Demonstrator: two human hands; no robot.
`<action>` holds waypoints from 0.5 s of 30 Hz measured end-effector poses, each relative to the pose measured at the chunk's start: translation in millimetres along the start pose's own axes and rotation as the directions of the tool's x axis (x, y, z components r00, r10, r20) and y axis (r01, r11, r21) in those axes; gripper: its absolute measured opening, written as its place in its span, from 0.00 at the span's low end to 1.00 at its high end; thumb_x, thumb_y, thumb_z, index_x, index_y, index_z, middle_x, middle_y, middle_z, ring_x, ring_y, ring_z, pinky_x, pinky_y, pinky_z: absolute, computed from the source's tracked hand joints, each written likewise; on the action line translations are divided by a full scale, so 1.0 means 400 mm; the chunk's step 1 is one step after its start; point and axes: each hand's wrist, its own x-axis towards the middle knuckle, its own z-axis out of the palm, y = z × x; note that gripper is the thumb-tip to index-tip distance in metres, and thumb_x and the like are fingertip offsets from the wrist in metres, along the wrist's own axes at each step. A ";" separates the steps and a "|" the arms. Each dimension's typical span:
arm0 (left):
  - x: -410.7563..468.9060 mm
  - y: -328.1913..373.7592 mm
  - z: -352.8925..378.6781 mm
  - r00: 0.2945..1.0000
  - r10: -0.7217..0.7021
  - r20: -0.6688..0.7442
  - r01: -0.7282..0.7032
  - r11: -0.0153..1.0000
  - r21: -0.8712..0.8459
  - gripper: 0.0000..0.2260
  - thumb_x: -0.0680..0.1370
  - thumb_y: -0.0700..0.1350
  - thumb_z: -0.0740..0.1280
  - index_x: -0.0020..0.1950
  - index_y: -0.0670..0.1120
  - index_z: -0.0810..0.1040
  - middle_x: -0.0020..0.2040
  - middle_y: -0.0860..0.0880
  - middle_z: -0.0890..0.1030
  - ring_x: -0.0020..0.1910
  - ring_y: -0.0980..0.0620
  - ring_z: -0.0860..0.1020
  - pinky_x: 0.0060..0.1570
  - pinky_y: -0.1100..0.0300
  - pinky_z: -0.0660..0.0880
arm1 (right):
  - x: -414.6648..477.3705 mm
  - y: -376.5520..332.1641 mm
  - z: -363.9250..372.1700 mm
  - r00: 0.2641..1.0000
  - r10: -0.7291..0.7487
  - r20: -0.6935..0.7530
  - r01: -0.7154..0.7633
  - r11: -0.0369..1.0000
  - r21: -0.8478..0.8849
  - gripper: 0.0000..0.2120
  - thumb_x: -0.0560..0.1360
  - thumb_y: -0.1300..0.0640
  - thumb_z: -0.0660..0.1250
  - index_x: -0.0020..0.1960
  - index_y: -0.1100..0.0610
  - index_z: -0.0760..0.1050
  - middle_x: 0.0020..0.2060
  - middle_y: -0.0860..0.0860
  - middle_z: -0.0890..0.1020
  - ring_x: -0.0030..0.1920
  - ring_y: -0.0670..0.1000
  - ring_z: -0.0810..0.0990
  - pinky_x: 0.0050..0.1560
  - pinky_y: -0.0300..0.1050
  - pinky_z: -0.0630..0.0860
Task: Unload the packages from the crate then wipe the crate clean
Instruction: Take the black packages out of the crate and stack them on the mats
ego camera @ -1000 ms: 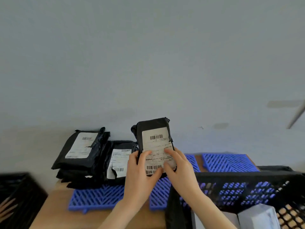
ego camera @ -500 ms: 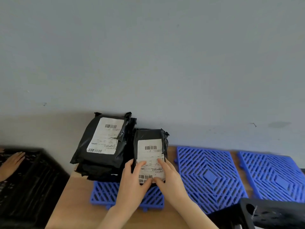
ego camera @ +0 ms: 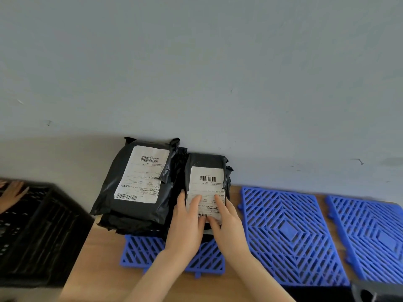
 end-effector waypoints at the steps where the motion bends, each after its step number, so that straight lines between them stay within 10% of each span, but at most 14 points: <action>1: 0.002 0.001 -0.002 1.000 -0.008 0.007 0.008 1.000 -0.002 0.23 0.81 0.46 0.62 0.76 0.49 0.60 0.78 0.44 0.50 0.74 0.46 0.59 0.71 0.56 0.65 | 0.000 0.000 0.000 1.000 -0.008 -0.003 0.008 1.000 -0.001 0.29 0.80 0.57 0.63 0.77 0.50 0.55 0.76 0.45 0.58 0.72 0.42 0.61 0.62 0.25 0.59; 7: -0.034 0.000 -0.007 0.998 0.042 -0.048 -0.042 0.999 0.000 0.24 0.81 0.48 0.64 0.76 0.50 0.63 0.80 0.47 0.43 0.78 0.48 0.49 0.71 0.60 0.55 | -0.038 0.015 -0.013 0.998 -0.036 -0.054 0.035 0.999 -0.026 0.28 0.79 0.51 0.63 0.76 0.44 0.57 0.77 0.46 0.50 0.76 0.46 0.54 0.70 0.40 0.64; 10: -0.064 -0.009 -0.002 0.967 0.186 -0.173 -0.173 0.981 0.088 0.20 0.78 0.43 0.67 0.70 0.44 0.72 0.78 0.44 0.57 0.77 0.46 0.56 0.72 0.52 0.59 | -0.083 0.016 -0.017 0.980 -0.076 -0.185 0.071 0.997 -0.032 0.22 0.80 0.54 0.61 0.73 0.46 0.65 0.74 0.44 0.58 0.73 0.43 0.59 0.69 0.43 0.68; 15: -0.100 -0.002 0.006 0.940 0.306 -0.150 -0.257 0.926 0.276 0.20 0.81 0.50 0.55 0.68 0.44 0.75 0.72 0.47 0.71 0.72 0.46 0.67 0.68 0.47 0.70 | -0.130 0.014 -0.009 0.988 -0.075 -0.133 0.064 0.994 -0.086 0.23 0.81 0.56 0.59 0.74 0.48 0.62 0.73 0.39 0.60 0.71 0.38 0.57 0.68 0.27 0.55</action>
